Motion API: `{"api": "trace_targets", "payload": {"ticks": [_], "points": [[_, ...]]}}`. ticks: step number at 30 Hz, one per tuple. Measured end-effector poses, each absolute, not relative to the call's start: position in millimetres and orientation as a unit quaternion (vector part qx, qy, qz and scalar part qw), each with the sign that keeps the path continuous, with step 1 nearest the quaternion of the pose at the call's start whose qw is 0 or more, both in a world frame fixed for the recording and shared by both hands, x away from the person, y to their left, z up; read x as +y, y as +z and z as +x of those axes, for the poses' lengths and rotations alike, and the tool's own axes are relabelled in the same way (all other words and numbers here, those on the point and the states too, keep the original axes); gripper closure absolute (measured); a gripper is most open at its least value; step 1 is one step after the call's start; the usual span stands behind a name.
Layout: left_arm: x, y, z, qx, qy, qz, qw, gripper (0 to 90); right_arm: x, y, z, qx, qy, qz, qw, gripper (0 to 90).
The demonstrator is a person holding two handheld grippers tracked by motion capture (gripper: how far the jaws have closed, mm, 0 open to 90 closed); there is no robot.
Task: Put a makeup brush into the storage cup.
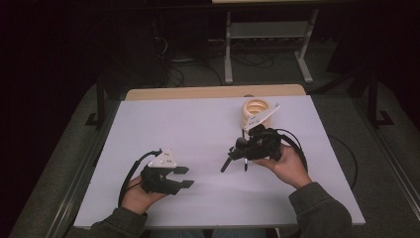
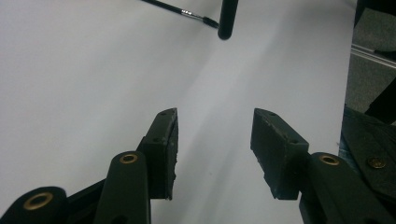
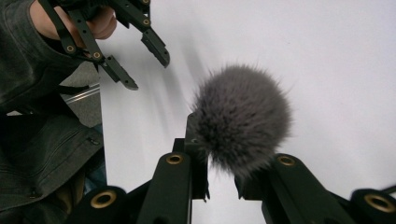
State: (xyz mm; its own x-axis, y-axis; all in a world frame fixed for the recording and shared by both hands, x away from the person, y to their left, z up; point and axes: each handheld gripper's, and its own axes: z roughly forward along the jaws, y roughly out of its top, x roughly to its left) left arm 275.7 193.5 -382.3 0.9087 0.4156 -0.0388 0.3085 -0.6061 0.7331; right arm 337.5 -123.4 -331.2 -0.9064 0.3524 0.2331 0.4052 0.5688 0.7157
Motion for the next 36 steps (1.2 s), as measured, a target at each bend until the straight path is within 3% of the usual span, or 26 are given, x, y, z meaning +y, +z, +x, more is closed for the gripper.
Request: {"api": "trace_targets", "payload": {"ticks": [36], "points": [[207.9, -381.2, 274.9, 0.224, 0.084, 0.885, 0.401, 41.3, -157.5, -306.0, 353.4, -0.874, -0.411, -0.258, 0.000, 76.4]]}}
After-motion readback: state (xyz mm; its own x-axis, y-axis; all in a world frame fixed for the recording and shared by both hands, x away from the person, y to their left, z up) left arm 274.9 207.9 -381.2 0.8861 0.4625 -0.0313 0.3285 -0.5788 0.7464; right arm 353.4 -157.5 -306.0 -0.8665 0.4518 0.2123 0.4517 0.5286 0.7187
